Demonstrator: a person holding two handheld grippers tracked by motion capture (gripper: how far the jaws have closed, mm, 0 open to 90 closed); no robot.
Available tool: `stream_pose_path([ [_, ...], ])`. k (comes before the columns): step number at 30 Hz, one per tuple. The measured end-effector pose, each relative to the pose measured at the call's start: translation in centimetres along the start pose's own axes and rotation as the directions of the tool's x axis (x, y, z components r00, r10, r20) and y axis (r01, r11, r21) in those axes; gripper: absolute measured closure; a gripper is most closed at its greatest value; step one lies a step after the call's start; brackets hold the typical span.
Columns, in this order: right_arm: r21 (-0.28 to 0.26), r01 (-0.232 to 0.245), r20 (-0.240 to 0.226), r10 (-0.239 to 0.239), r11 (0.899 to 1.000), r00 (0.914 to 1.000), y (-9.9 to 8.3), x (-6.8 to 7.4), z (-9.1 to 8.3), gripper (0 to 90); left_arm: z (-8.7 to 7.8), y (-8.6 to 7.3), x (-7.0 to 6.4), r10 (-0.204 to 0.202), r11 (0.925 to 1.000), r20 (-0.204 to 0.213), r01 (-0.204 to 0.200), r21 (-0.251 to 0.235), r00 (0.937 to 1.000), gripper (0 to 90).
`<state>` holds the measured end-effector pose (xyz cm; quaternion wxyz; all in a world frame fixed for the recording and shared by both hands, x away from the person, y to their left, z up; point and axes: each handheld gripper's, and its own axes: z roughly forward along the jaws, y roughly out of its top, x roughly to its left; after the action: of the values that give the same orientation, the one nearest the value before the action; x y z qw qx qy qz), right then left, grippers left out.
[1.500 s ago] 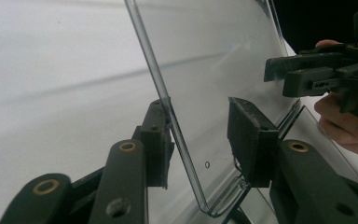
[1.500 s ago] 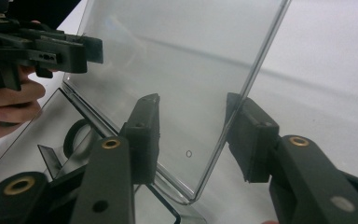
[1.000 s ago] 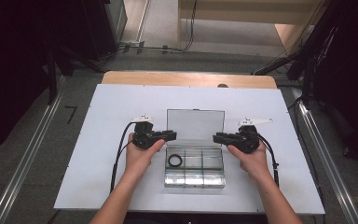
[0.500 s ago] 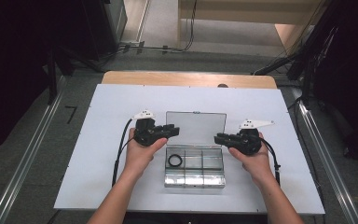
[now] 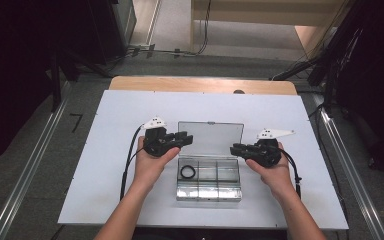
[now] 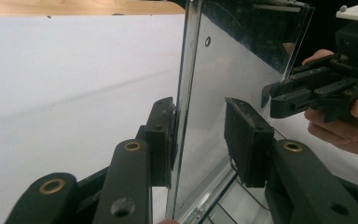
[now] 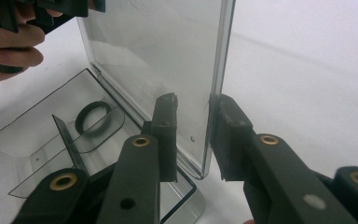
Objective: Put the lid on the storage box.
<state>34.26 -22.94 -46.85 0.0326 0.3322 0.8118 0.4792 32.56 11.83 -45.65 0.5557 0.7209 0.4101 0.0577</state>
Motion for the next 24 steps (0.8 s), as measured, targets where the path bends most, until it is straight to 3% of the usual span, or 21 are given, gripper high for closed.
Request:
stream_pose_path([
  [8,-0.014,-0.003,0.000,0.003,1.000,1.0000,0.4,0.2,-0.7,54.8,-0.2,-0.2,-0.3,0.008,1.0000,0.002,-0.008,-0.004,1.0000,62.6],
  [15,-0.059,-0.009,0.010,0.009,0.998,0.9999,1.2,0.6,-1.9,52.6,-0.6,-0.4,-0.5,0.021,0.9998,0.018,-0.021,-0.005,0.9996,61.8],
  [24,-0.089,0.024,0.015,-0.023,0.996,0.9996,2.1,1.6,-2.6,52.6,-1.0,-0.8,-1.1,0.041,0.9991,0.035,-0.041,-0.008,0.9985,60.0],
])
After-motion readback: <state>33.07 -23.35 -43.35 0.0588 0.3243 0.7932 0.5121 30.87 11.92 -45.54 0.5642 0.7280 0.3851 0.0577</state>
